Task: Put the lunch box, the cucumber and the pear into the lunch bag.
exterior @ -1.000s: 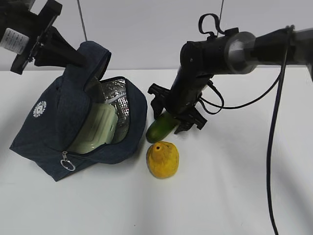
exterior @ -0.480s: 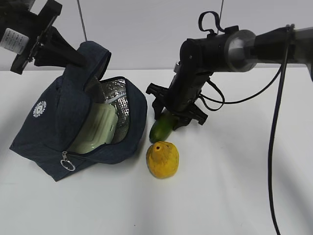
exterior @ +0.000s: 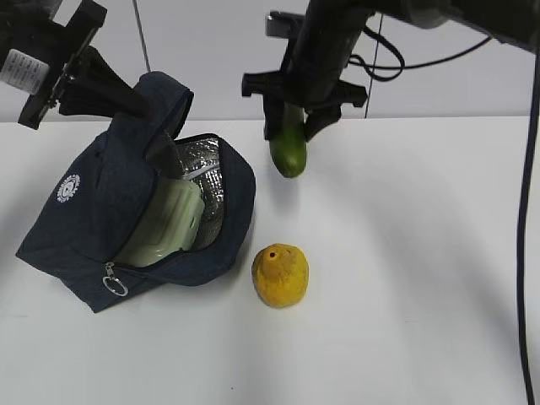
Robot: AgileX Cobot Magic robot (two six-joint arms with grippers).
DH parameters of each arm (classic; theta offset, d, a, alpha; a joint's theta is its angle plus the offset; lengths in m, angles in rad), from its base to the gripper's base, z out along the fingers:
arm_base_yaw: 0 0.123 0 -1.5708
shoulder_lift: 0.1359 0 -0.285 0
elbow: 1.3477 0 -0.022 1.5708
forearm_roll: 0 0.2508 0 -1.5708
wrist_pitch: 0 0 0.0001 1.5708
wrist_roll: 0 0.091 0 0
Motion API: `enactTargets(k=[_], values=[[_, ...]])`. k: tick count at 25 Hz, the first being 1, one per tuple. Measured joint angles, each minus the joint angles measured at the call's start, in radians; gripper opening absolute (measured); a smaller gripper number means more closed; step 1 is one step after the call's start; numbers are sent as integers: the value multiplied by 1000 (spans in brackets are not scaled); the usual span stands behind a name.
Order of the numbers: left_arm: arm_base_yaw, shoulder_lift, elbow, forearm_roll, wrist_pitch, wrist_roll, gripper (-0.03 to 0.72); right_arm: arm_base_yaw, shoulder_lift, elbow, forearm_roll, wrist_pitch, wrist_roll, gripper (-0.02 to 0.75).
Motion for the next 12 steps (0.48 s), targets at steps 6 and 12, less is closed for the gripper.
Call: enactTargets(k=[6, 12], values=[[0, 0, 0, 0, 2, 0, 5, 0, -15, -80, 218, 21, -137, 405], [0, 0, 0, 0, 3, 0, 5, 15, -111, 83, 259, 24, -177, 405]])
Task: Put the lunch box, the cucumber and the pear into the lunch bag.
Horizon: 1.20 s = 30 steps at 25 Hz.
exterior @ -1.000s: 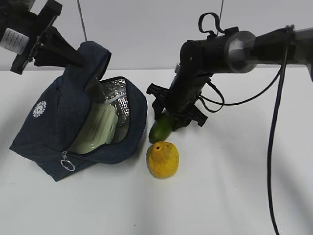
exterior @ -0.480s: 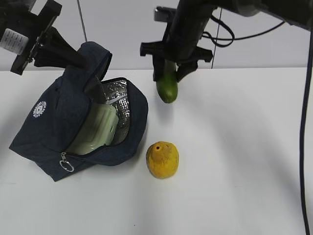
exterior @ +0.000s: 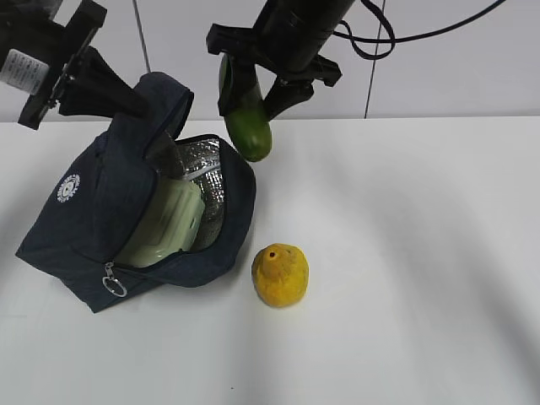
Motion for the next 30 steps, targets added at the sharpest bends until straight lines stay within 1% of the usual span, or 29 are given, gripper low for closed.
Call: enactTargets(k=[3, 6, 9, 12, 15, 17, 19, 20, 22, 24, 27, 30], values=[[0, 0, 0, 0, 0, 0, 5, 24, -73, 138, 22, 0, -44, 405], [0, 0, 0, 0, 1, 0, 5, 62, -120, 231, 48, 2, -98, 405], [0, 0, 0, 0, 1, 0, 5, 96, -123, 252, 73, 2, -129, 405], [0, 0, 0, 0, 1, 0, 5, 113, -105, 253, 118, -7, -154, 405], [0, 0, 0, 0, 4, 0, 5, 115, -65, 253, 172, -52, -180, 406], [0, 0, 0, 0, 4, 0, 5, 115, -29, 253, 204, -111, -206, 413], [0, 0, 0, -1, 3, 0, 5, 115, 0, 253, 260, -171, -250, 436], [0, 0, 0, -1, 3, 0, 5, 115, 14, 253, 304, -201, -276, 462], [0, 0, 0, -1, 4, 0, 5, 115, 38, 253, 382, -259, -341, 549], [0, 0, 0, -1, 3, 0, 5, 115, 53, 253, 430, -302, -379, 611], [0, 0, 0, 1, 4, 0, 5, 113, 55, 253, 435, -303, -400, 637], [0, 0, 0, 1, 7, 0, 5, 92, 55, 244, 424, -225, -404, 634]])
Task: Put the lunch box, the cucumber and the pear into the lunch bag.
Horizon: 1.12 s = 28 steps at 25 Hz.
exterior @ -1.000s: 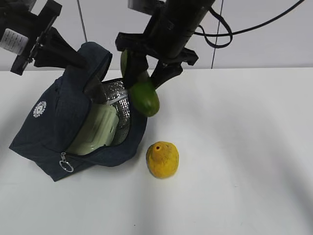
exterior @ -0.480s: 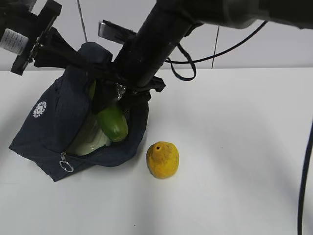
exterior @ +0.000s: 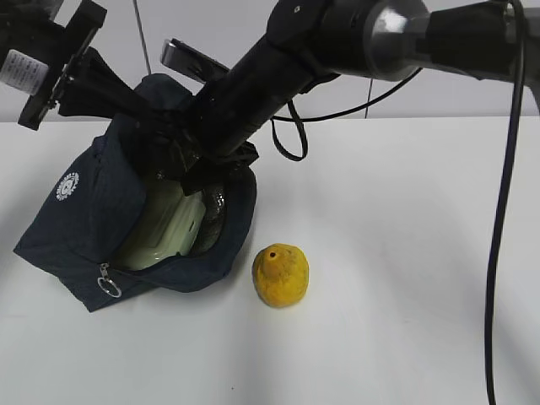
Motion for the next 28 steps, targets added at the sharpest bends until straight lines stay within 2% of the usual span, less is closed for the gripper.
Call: enactTargets(k=[5, 11, 14, 18, 23, 28], values=[[0, 0, 0, 0, 1, 0, 5, -36, 0, -38, -66, 183, 14, 585], [0, 0, 0, 0, 1, 0, 5, -36, -63, -51, -376, 203, 119, 571], [0, 0, 0, 0, 1, 0, 5, -36, -156, -24, -484, 206, 149, 571], [0, 0, 0, 0, 1, 0, 5, -36, -300, 106, -566, 208, 165, 570], [0, 0, 0, 0, 1, 0, 5, 37, -381, 311, -713, 210, 166, 570], [0, 0, 0, 0, 1, 0, 5, 144, -383, 389, -804, 192, 202, 570]])
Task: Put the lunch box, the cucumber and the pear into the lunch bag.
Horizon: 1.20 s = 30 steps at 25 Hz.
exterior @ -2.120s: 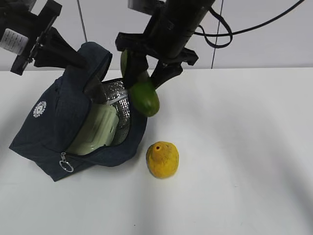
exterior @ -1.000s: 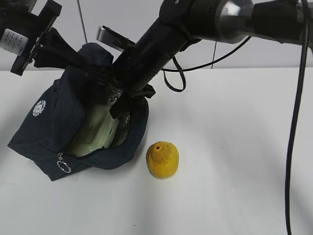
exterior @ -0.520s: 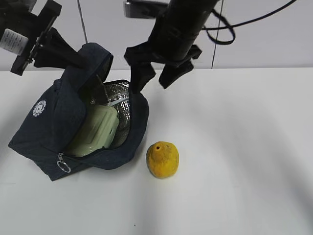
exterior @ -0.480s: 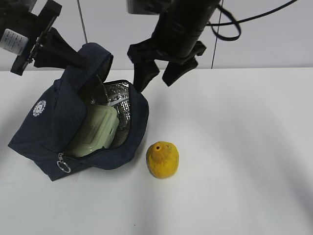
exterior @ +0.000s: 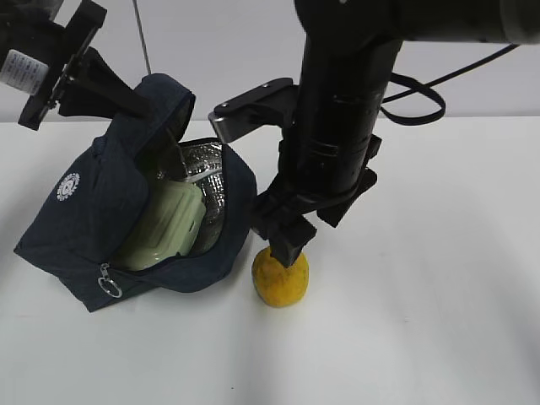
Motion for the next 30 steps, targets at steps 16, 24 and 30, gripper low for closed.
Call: enactTargets(k=[16, 24, 30], values=[[0, 0, 0, 0, 0, 0, 5, 55, 156, 4, -120, -148, 141, 568], [0, 0, 0, 0, 0, 0, 5, 55, 211, 4, -191, -209, 200, 519], [0, 0, 0, 0, 0, 0, 5, 55, 211, 4, -205, -227, 211, 330]])
